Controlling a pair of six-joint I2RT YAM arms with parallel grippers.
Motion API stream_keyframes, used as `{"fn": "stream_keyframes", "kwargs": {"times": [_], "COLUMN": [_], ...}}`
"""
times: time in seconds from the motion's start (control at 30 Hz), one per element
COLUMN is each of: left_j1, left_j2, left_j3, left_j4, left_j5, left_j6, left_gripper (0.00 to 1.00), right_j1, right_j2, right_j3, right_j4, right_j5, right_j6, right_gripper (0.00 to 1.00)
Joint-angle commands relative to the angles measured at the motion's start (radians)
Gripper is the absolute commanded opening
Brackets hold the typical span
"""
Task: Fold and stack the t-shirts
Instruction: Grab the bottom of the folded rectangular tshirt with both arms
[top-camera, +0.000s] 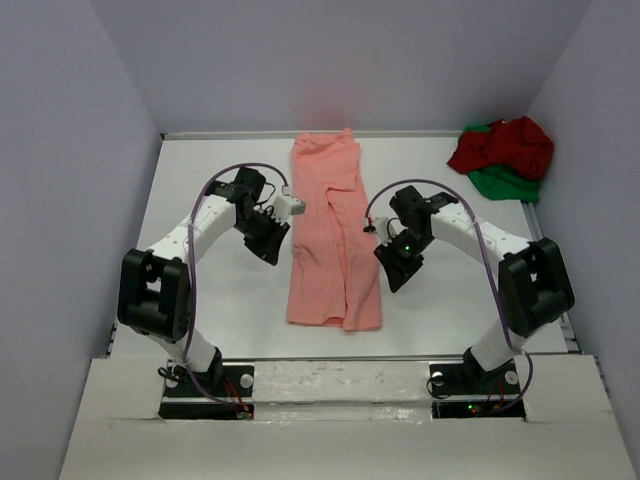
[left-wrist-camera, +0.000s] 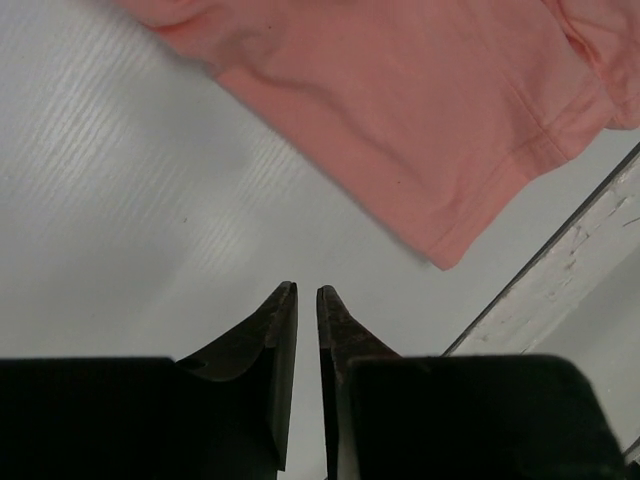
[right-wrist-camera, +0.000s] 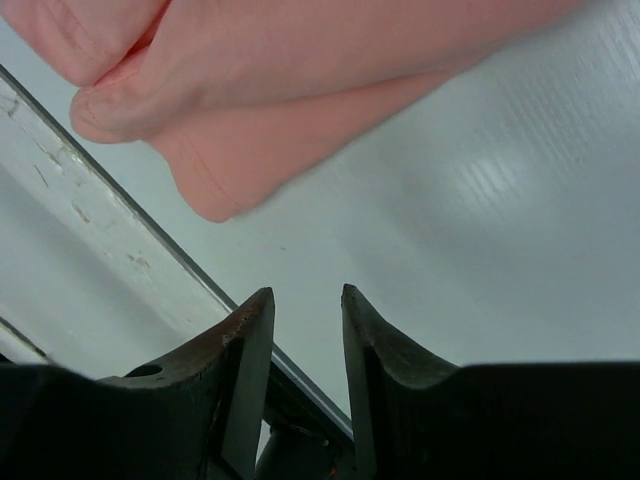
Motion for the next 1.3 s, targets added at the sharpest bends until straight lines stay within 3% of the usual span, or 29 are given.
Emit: {"fn": "stream_keyframes", "kwargs": {"times": [0.0, 0.1, 0.13, 0.23, 0.4, 0.53, 1.03, 1.17, 1.27], "left_j1": [-0.009, -0.010, -0.010, -0.001, 0.054, 0.077, 0.148, 0.165, 0.174], "left_j2": [-0.048, -0.094, -0.103, -0.139, -0.203, -0.235, -0.338, -0.349, -0.369], "left_j3": [0.008, 0.009, 0.019, 0.035, -0.004, -0.061, -0.141, -0.158, -0.165], "left_j4": [0.027, 0.096, 0.109, 0.165, 0.203, 0.223, 0.271, 0.281, 0.284], "left_j5": [0.036, 0.021, -0.002, -0.045, -0.130, -0.209, -0.274, -0.286, -0.289], "left_j6": [0.011, -0.013, -0.024, -0.061, -0.079, -0.087, -0.105, -0.108, -0.110], "left_gripper": [0.23, 0.18, 0.18, 0.17, 0.02, 0.02, 0.03, 0.16, 0.17], "right_j1": [0.000, 0.056, 0.073, 0.131, 0.155, 0.173, 0.236, 0.245, 0.245], "right_j2": [0.056, 0.090, 0.108, 0.215, 0.373, 0.497, 0.542, 0.571, 0.590], "right_j3": [0.102, 0.157, 0.183, 0.326, 0.584, 0.720, 0.487, 0.477, 0.469], "right_j4": [0.052, 0.072, 0.076, 0.031, -0.009, -0.068, 0.028, 0.051, 0.100], "right_j5": [-0.052, -0.029, 0.022, 0.079, 0.072, 0.017, -0.049, -0.025, 0.030], "right_j6": [-0.027, -0.063, -0.067, -0.096, -0.112, -0.122, -0.122, -0.127, -0.130], "right_gripper": [0.28, 0.03, 0.00, 0.00, 0.00, 0.00, 0.00, 0.00, 0.00]}}
